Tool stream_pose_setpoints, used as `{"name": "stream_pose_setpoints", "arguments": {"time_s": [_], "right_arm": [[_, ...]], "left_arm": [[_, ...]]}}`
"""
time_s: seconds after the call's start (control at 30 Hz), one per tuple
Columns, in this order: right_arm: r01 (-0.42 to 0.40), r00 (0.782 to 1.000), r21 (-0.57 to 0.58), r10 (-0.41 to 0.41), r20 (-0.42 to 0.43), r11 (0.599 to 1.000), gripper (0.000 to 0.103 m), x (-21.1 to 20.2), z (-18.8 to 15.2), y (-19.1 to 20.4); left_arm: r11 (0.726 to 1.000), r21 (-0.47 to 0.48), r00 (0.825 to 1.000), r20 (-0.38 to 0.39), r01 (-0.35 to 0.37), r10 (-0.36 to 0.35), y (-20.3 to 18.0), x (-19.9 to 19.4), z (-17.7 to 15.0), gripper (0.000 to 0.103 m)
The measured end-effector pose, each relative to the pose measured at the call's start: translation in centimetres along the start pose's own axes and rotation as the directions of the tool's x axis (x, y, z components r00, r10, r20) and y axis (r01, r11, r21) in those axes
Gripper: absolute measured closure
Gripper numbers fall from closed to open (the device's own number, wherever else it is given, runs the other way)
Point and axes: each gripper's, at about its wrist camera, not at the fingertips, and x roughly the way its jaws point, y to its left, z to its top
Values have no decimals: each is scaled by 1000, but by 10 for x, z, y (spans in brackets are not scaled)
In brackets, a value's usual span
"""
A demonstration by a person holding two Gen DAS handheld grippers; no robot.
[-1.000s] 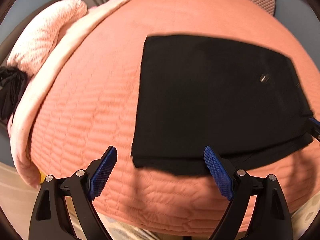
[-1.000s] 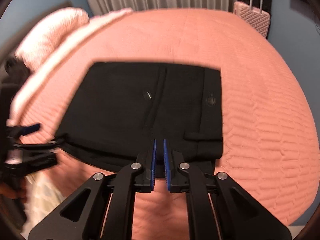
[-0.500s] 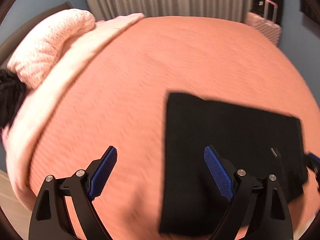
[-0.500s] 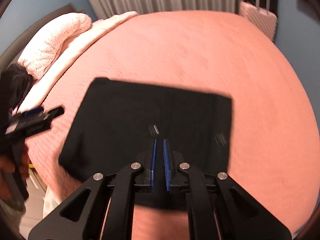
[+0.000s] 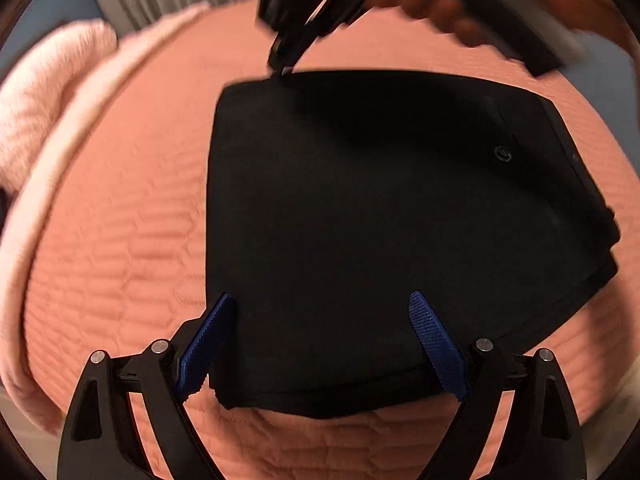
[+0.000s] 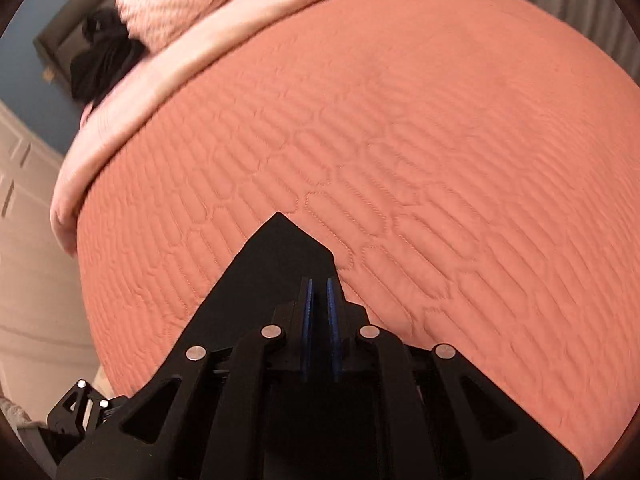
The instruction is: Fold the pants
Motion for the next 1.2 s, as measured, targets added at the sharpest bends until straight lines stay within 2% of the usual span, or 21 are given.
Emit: {"name": "stream_pose_setpoints", "arguments": {"time_s": [0.13, 0.2, 0.23, 0.27, 0.3, 0.33, 0.43, 0.47, 0.5, 0.57, 0.63, 0.7, 0.77, 0.87, 0.93, 1.0, 1.03, 1.1, 1.13, 1.17, 1.2], "right_arm": [[1, 999, -86, -3, -33, 996, 94, 12, 6, 10], [7, 999, -106, -11, -31, 994, 86, 12, 9, 13], [21, 999, -111, -24, -25, 994, 69, 10, 8, 13], [51, 998, -113, -53, -14, 992, 44, 9, 7, 13], [78, 997, -114, -79, -3, 990, 35, 8, 6, 13], [64, 998, -112, -65, 2, 992, 26, 7, 6, 11], [-68, 997, -75, 65, -37, 995, 28, 16, 7, 6], [-60, 997, -91, 56, -50, 994, 44, 20, 6, 8], [-55, 997, -116, 48, -65, 992, 55, 26, 6, 14], [-50, 998, -107, 45, -51, 993, 62, 30, 11, 18], [-78, 997, -74, 77, -18, 994, 64, 25, 19, 14], [-143, 990, -35, 143, -7, 989, 64, 18, 25, 8], [-137, 990, -20, 137, 11, 990, 64, 12, 28, 1], [-146, 989, -12, 146, -13, 989, 64, 10, 25, -9], [-122, 992, -30, 121, -40, 992, 64, 17, 19, -7], [-73, 995, -67, 68, -69, 995, 81, 31, 14, -1], [-56, 996, -71, 51, -71, 996, 86, 37, 14, 0], [81, 996, -25, -82, -32, 996, 93, 41, 21, -12], [234, 972, 31, -234, -2, 972, 101, 39, 24, -26], [273, 961, 68, -275, 21, 960, 100, 34, 25, -33], [204, 974, 126, -214, 71, 971, 100, 21, 21, -37]], "left_arm": [[999, -35, 999, -8, 37, -37, 7, 4, -2, 12], [999, -21, 999, -7, 48, -48, 9, 4, -3, 12], [998, -24, 999, -4, 53, -53, 10, 4, -4, 12], [998, -24, 998, 2, 57, -57, 11, 4, -5, 12], [998, -22, 998, 5, 58, -58, 11, 4, -6, 12], [998, -22, 998, 8, 58, -58, 12, 3, -7, 12], [998, -32, 998, 18, 60, -60, 12, 5, -11, 12], [998, -33, 998, 20, 59, -58, 11, 4, -13, 11], [998, -33, 998, 21, 58, -57, 14, 4, -14, 11], [998, -36, 998, 24, 59, -58, 18, 3, -16, 11], [998, -37, 998, 26, 59, -58, 17, 4, -15, 11], [998, -37, 998, 28, 56, -55, 15, 6, -15, 11], [997, -40, 998, 29, 60, -59, 13, 5, -14, 11], [997, -41, 998, 29, 63, -62, 14, 6, -14, 11], [997, -42, 998, 33, 61, -60, 15, 6, -15, 11], [997, -43, 998, 35, 59, -57, 14, 6, -15, 11], [997, -42, 998, 36, 59, -57, 14, 6, -16, 11], [997, -41, 998, 37, 58, -56, 14, 6, -16, 11], [998, -40, 998, 34, 58, -56, 14, 6, -17, 11], [997, -43, 998, 35, 58, -57, 15, 6, -17, 11], [997, -43, 998, 34, 58, -57, 15, 6, -17, 11]]}}
